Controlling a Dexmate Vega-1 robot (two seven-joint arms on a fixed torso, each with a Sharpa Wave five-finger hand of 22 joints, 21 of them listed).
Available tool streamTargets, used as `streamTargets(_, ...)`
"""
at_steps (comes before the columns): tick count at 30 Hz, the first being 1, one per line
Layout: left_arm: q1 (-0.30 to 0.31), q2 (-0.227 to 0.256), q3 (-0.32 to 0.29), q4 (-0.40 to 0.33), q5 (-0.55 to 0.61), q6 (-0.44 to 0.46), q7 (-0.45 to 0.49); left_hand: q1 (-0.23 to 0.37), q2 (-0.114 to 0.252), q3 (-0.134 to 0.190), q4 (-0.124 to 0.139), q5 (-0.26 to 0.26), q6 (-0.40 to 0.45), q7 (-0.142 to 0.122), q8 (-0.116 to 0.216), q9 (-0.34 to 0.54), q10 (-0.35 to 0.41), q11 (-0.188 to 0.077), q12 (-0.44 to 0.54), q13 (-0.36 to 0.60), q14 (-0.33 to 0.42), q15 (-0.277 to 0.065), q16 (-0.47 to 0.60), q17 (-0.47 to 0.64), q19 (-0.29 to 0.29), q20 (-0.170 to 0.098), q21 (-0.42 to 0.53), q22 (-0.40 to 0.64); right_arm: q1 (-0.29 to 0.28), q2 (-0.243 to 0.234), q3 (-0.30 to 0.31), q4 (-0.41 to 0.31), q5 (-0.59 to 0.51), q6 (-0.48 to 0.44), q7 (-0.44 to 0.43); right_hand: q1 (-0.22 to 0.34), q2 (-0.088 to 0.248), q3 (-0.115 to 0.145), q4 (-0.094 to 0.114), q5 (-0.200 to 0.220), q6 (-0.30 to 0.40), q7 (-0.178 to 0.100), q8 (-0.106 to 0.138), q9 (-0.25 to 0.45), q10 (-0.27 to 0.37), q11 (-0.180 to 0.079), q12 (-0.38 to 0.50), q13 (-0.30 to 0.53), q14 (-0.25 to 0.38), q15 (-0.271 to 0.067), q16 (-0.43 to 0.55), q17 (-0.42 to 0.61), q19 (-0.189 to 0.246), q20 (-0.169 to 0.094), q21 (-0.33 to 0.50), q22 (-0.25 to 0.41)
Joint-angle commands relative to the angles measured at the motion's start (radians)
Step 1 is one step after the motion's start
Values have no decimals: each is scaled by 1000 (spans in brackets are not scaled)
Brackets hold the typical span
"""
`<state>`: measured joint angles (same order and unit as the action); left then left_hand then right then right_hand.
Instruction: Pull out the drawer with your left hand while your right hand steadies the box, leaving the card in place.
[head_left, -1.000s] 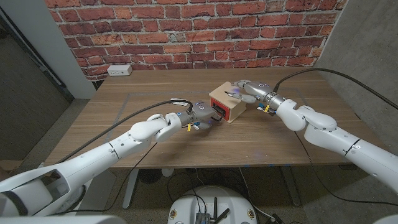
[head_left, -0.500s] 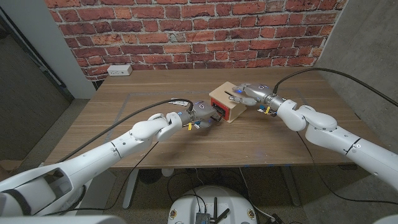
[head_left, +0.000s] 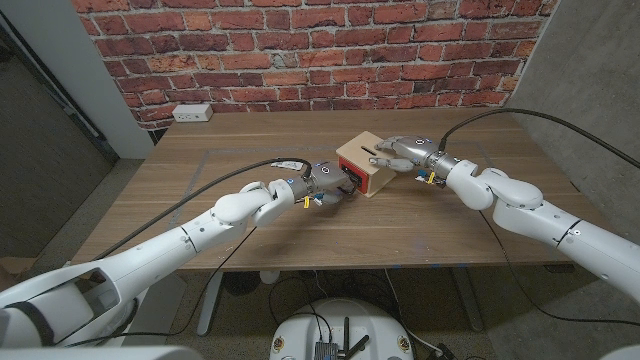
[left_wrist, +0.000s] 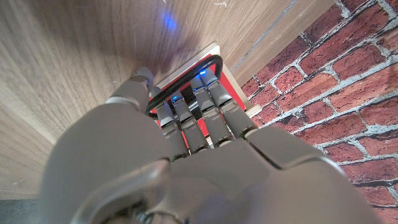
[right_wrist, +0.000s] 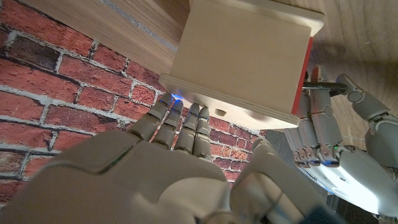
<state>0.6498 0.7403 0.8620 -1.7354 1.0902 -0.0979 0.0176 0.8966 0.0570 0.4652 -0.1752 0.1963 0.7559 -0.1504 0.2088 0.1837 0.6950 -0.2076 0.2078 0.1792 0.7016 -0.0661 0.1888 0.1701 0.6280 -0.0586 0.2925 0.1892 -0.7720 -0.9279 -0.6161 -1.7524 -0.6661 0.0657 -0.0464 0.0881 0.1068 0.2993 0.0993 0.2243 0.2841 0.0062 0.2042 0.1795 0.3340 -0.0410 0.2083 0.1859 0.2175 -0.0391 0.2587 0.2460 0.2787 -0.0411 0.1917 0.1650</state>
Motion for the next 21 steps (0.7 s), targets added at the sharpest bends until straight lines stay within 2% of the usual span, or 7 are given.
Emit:
streamTargets(1,1,4,2,-1,-5,7,7,1,8,8,-2,6,13,-5,4,6,12,-2,7,5,12,-169,3,5,11,-146,6,4,14,4,-6,15,-8,20,7,-8,25,4,5,-4,15,-2,10,1,14,2,6,2,14,-40,5,3,5,-26,2,3)
streamTargets(21,13,14,-6,-18,-12,13,0,8,12,14,-4,5,35,-5,6,6,31,-2,6,4,32,-169,3,5,14,-147,8,5,25,5,-9,21,-8,29,29,-20,24,9,12,-3,34,6,10,3,35,4,4,2,40,-40,9,1,5,-28,0,3)
